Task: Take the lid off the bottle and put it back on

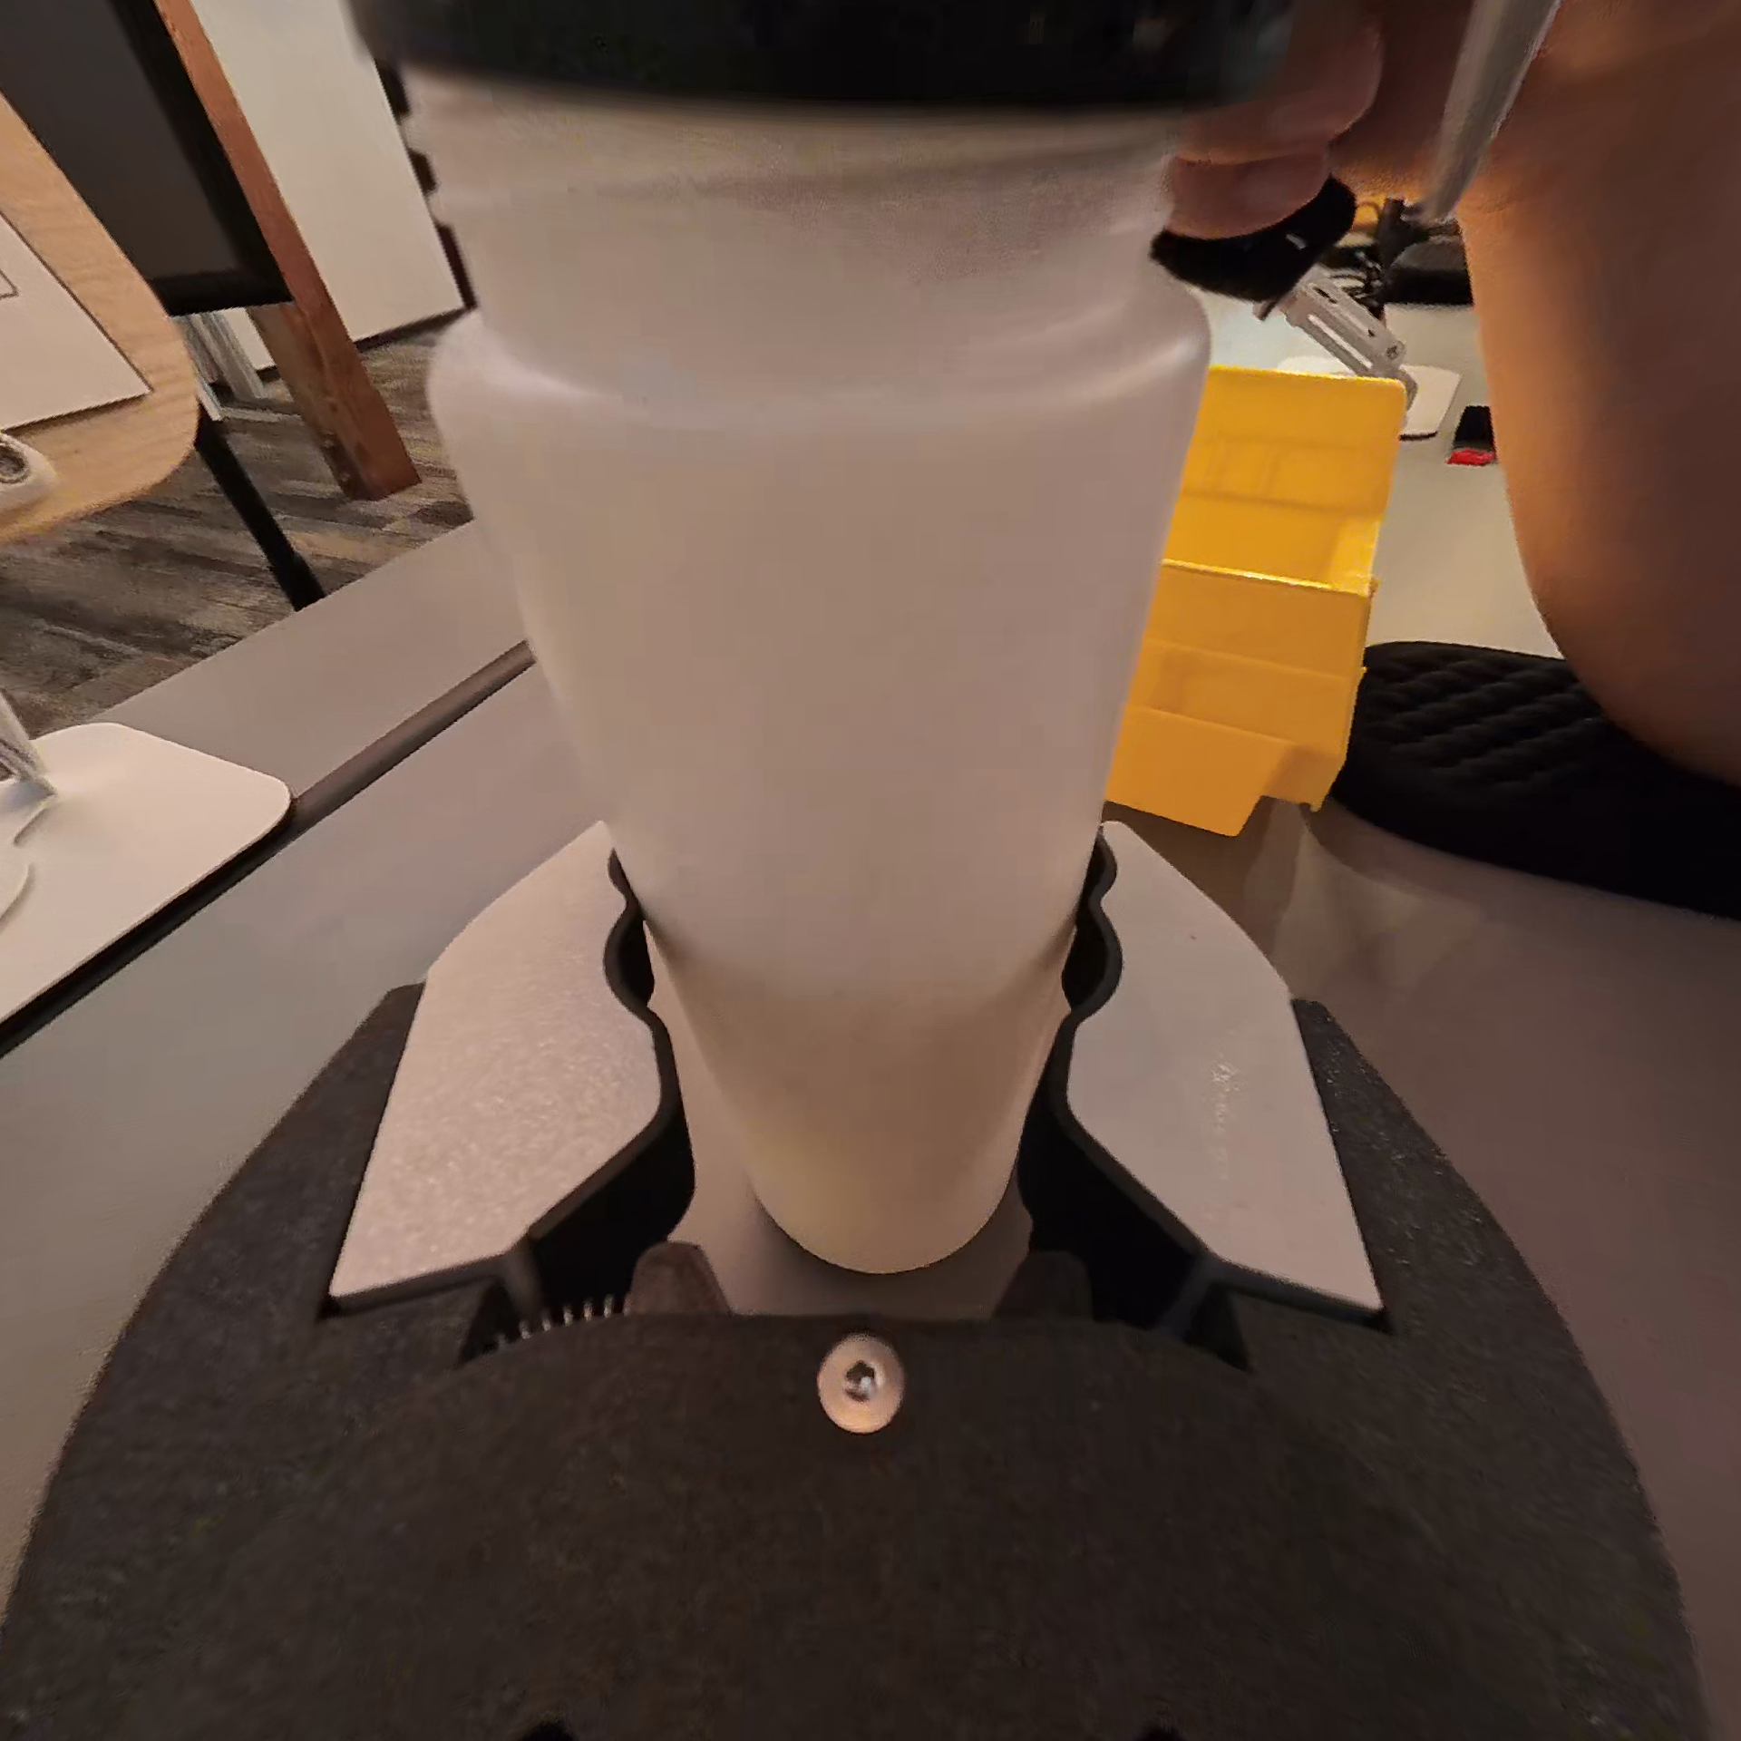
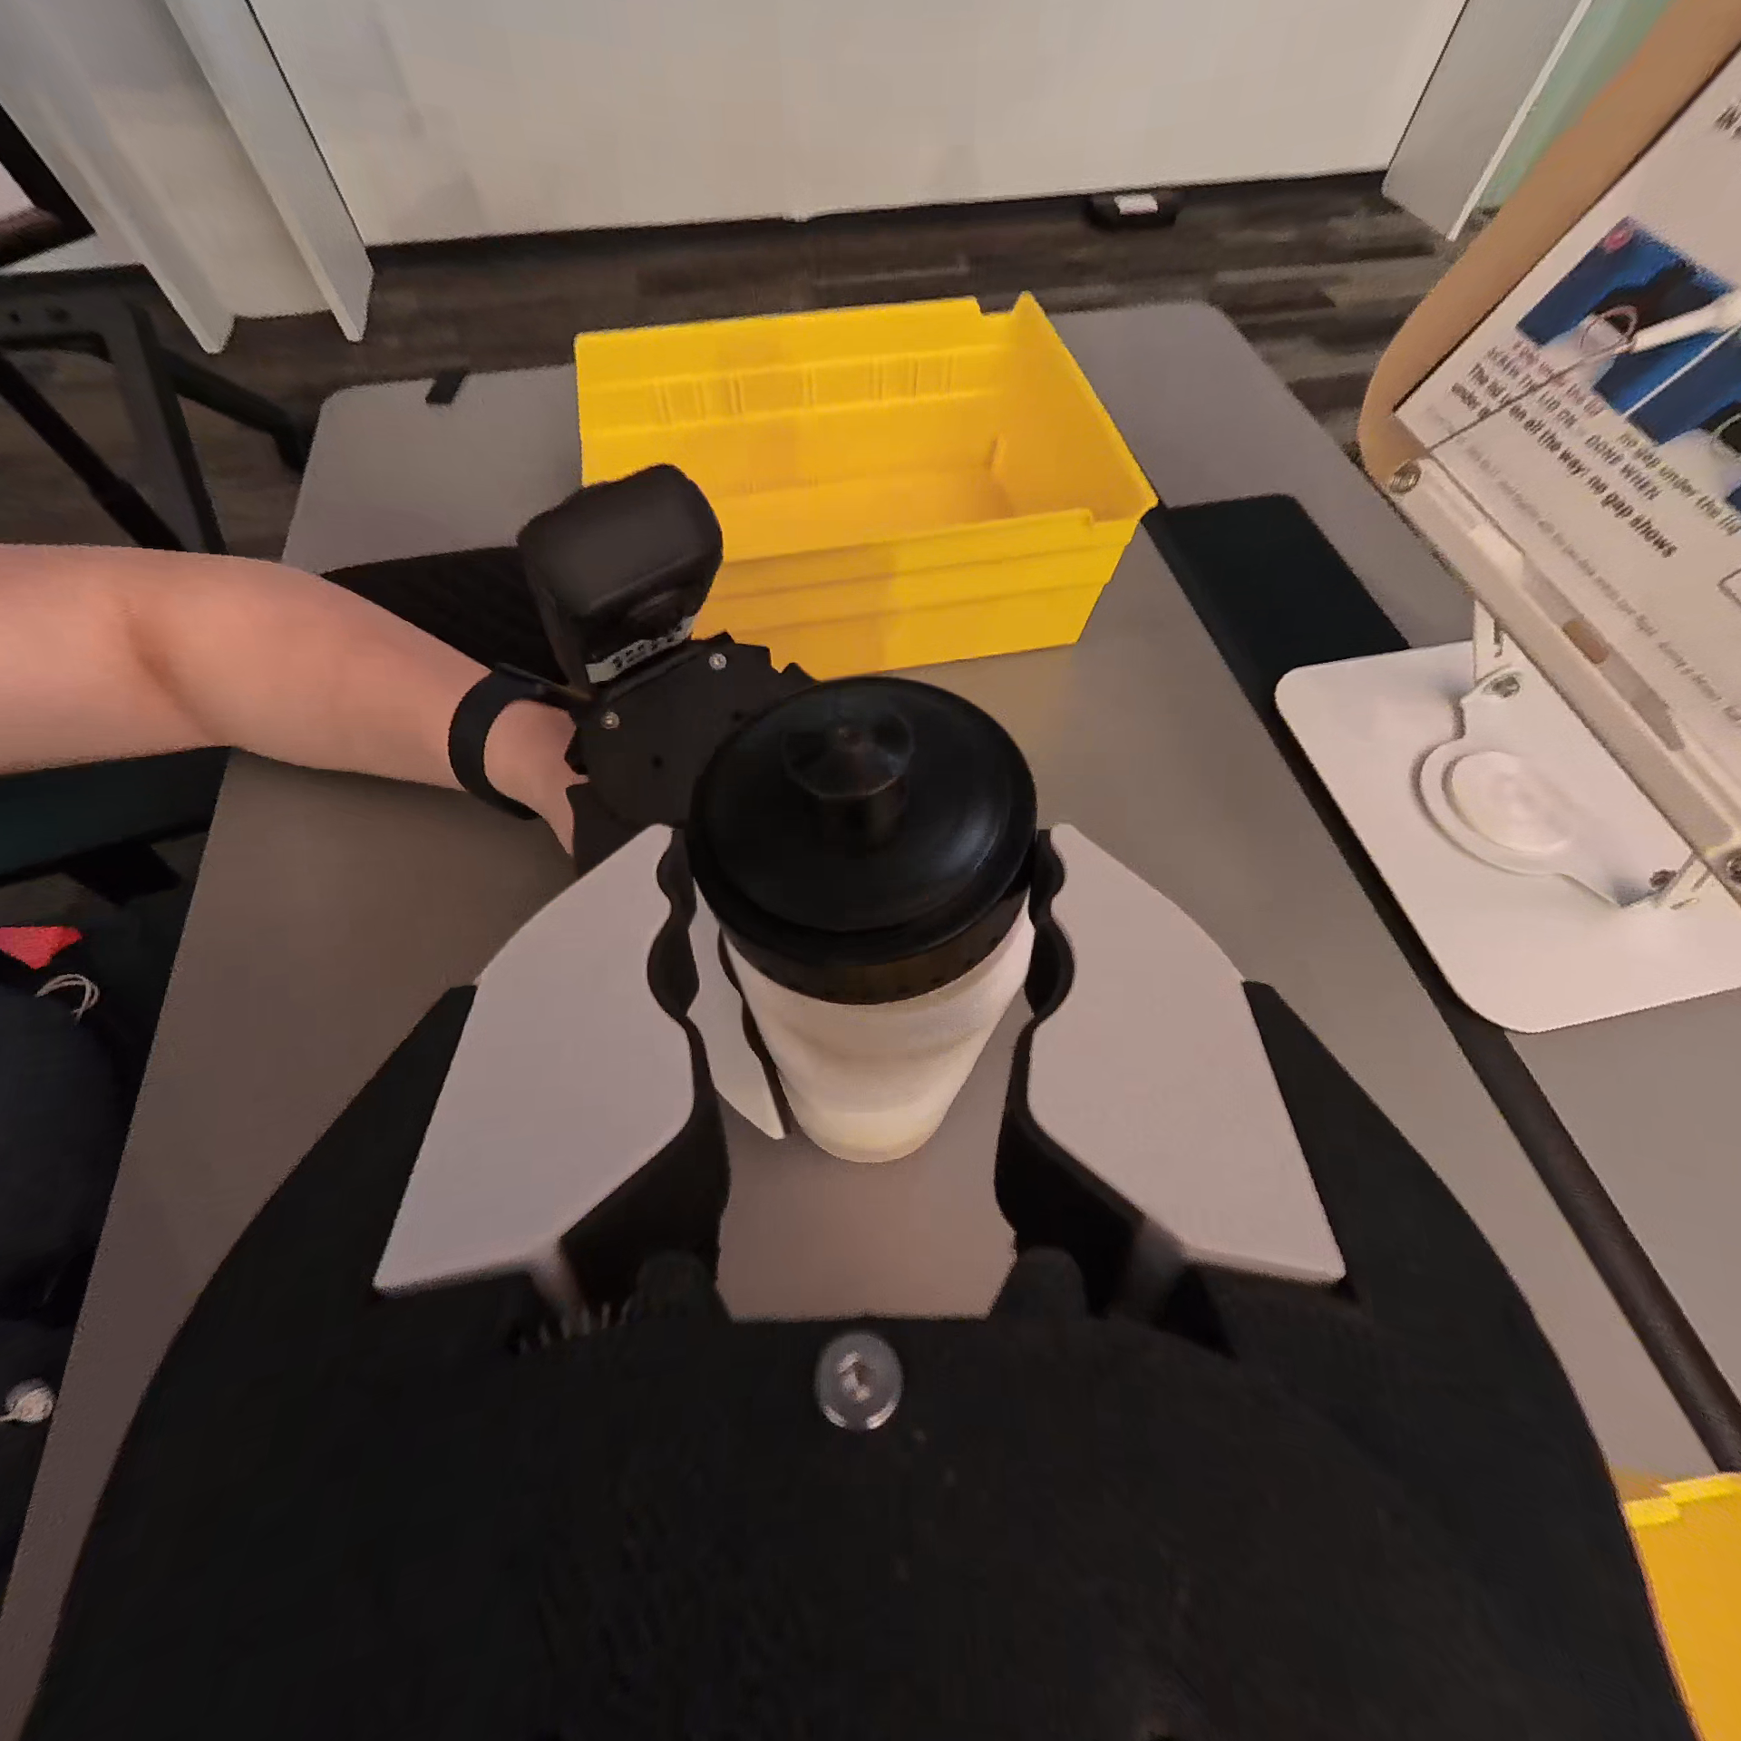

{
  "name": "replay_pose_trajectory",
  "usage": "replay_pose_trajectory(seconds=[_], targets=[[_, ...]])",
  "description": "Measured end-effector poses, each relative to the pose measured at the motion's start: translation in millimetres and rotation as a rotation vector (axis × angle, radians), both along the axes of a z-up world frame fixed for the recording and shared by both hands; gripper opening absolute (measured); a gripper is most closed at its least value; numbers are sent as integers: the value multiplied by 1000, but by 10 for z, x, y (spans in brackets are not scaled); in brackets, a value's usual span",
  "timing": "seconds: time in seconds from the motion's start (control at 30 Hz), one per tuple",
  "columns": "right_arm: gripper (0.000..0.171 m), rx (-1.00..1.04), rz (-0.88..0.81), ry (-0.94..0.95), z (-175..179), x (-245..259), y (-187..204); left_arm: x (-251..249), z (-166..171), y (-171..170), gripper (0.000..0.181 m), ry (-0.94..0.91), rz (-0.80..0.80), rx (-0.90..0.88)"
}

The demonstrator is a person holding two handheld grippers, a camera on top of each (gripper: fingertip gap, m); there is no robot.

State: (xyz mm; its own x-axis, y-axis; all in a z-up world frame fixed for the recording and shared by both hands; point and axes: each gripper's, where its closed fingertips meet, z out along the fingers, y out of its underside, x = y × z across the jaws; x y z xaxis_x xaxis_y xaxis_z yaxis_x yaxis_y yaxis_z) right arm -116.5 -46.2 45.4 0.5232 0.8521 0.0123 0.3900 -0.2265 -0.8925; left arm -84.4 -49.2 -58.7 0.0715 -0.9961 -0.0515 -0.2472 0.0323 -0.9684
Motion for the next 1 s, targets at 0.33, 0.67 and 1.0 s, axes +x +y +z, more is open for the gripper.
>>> replay_pose_trajectory(seconds=[0.33, 0.67, 1.0], targets=[[69, -21, 146, -11, -31, -18, -223, -23, 1, -296, 87, -22, -196, -1], [69, -54, 464, 118, -10, -81, -605, -111, 4, -718, 87, -48, -476, -32], [70, -45, 678, 230, -1, -114, -844, -159, -1, -938, 87, -54, -593, -46]])
